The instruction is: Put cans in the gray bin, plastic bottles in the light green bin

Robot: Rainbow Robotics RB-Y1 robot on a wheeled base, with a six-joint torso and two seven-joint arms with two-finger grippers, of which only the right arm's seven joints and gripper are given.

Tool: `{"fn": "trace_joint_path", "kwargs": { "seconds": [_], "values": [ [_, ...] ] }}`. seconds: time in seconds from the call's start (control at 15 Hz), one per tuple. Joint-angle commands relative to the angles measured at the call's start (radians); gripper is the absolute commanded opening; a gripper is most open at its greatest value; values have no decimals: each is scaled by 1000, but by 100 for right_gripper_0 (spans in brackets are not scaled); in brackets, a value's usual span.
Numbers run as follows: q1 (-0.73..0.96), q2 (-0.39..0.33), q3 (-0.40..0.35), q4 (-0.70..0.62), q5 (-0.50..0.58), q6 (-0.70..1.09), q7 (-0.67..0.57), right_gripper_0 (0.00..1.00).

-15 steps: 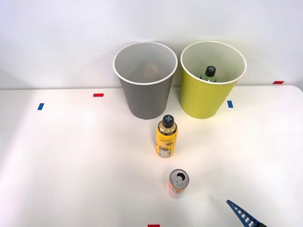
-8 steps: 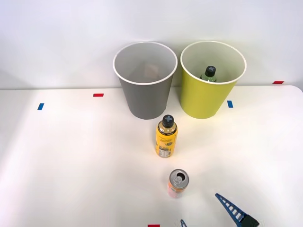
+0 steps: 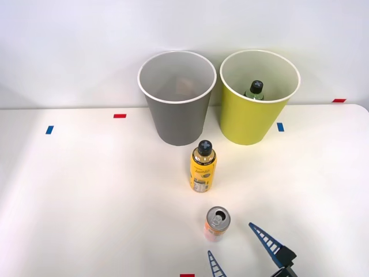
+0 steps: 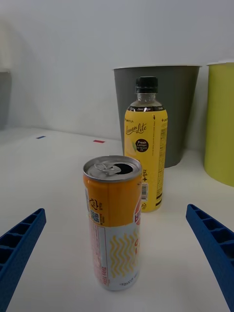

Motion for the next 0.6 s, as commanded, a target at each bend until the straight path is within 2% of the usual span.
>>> {"fn": "trace_joint_path", "kwargs": {
  "seconds": [0.07,0.33,0.6],
  "values": [
    [-7,3,14,16,5,-15,3,100],
    [-41,21,24,34,8,-1,8,100],
    [-109,76,18,106,9,-1,9,100]
  ]
}}
